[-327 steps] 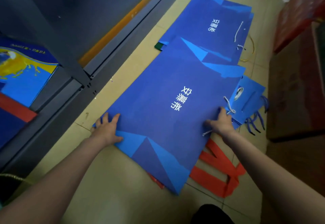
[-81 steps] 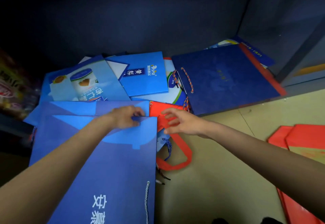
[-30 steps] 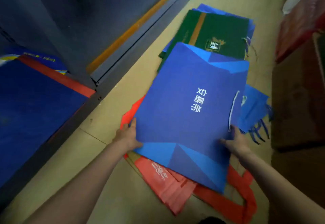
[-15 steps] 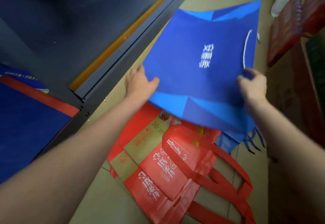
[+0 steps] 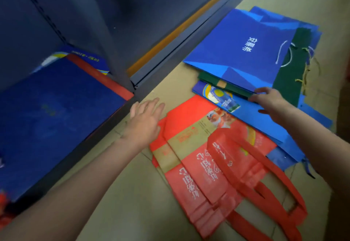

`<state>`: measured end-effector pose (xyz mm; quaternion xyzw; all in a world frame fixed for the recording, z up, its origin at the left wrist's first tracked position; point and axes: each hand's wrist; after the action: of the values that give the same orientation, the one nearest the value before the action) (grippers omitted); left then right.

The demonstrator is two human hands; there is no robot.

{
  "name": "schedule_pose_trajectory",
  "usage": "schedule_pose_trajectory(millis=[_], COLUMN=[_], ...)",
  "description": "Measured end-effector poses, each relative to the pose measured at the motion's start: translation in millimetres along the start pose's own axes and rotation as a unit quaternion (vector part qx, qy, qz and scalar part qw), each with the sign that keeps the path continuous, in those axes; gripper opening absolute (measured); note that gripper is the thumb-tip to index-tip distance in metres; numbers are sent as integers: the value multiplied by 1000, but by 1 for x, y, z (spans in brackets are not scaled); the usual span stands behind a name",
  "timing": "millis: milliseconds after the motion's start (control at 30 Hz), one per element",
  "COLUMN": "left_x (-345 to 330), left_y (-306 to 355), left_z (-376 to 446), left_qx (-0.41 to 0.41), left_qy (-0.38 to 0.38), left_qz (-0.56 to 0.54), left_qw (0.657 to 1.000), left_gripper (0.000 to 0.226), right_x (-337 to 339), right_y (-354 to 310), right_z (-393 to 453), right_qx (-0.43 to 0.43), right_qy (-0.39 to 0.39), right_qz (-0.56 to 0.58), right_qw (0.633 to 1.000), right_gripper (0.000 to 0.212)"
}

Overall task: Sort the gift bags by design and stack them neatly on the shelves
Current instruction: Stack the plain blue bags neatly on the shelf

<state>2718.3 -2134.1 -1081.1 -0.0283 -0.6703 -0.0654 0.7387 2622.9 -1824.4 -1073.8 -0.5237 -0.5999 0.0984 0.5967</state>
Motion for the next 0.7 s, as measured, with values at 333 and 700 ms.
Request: schedule_pose_trajectory(millis=[333,700], left_x=[86,131], left_y=[-140,-279], left_z=[-175,-385], left_qx=[123,496], left_qy=[191,-79], left_qz=[42,55], left_qw=[973,863], left_gripper=[55,53], right_x=[-133,-244], right_y=[-129,-123], right_z=[-219,-455], right_qx=[251,399], right_qy=[-370,-596], right_qz=[-23,-180], right_qw=[894,673], right_gripper=[27,56])
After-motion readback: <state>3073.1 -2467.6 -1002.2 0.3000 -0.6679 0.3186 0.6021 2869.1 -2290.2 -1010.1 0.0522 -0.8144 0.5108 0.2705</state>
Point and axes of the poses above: each hand's wrist, its own z-axis towards the middle knuckle, its own x-axis out of the back of the hand, y = z × x, and after that the axes turned 14 degrees about y, right-handed
